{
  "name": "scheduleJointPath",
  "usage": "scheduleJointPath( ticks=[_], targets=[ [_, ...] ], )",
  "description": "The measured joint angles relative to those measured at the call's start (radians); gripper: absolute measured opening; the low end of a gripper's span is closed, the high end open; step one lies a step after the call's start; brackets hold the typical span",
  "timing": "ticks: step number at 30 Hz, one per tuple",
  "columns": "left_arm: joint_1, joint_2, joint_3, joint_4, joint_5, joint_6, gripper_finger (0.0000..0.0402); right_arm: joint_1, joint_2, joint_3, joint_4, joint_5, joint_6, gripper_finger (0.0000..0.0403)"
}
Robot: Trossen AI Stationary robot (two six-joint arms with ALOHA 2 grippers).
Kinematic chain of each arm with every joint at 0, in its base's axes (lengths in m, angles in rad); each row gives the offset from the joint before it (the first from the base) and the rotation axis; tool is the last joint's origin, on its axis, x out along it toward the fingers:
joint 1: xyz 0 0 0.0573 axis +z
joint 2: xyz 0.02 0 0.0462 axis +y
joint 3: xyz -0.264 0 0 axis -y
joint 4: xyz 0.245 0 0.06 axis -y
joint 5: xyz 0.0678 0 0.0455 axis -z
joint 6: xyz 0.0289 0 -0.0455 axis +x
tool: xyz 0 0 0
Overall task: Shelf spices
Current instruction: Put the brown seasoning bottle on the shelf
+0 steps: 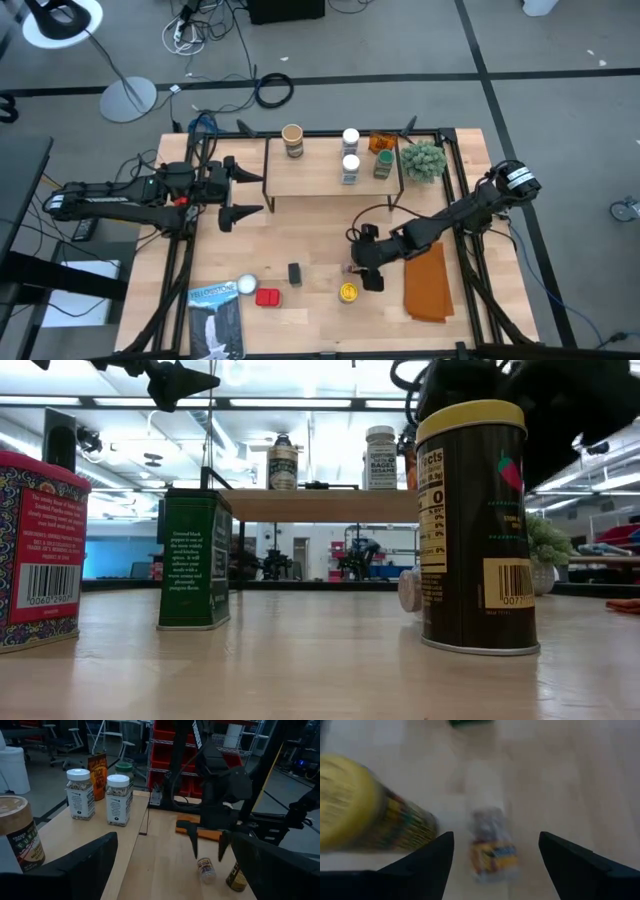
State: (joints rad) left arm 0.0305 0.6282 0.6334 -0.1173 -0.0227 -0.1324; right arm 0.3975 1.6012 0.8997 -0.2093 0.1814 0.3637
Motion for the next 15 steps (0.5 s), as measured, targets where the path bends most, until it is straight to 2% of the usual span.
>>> scheduleJointPath(
  ticks=[6,15],
  targets=[
    [0.0,0.0,0.0,0.0,0.0,0.0,0.0396,-0.014,0.049,0.002,0.053,-0.063,-0.049,0.0292],
    [0.0,0.0,0.0,0.001,0.0,0.0,0.0396,-0.022,0.15,0.0,0.064,-0.07,-0.051,0.0287]
  ],
)
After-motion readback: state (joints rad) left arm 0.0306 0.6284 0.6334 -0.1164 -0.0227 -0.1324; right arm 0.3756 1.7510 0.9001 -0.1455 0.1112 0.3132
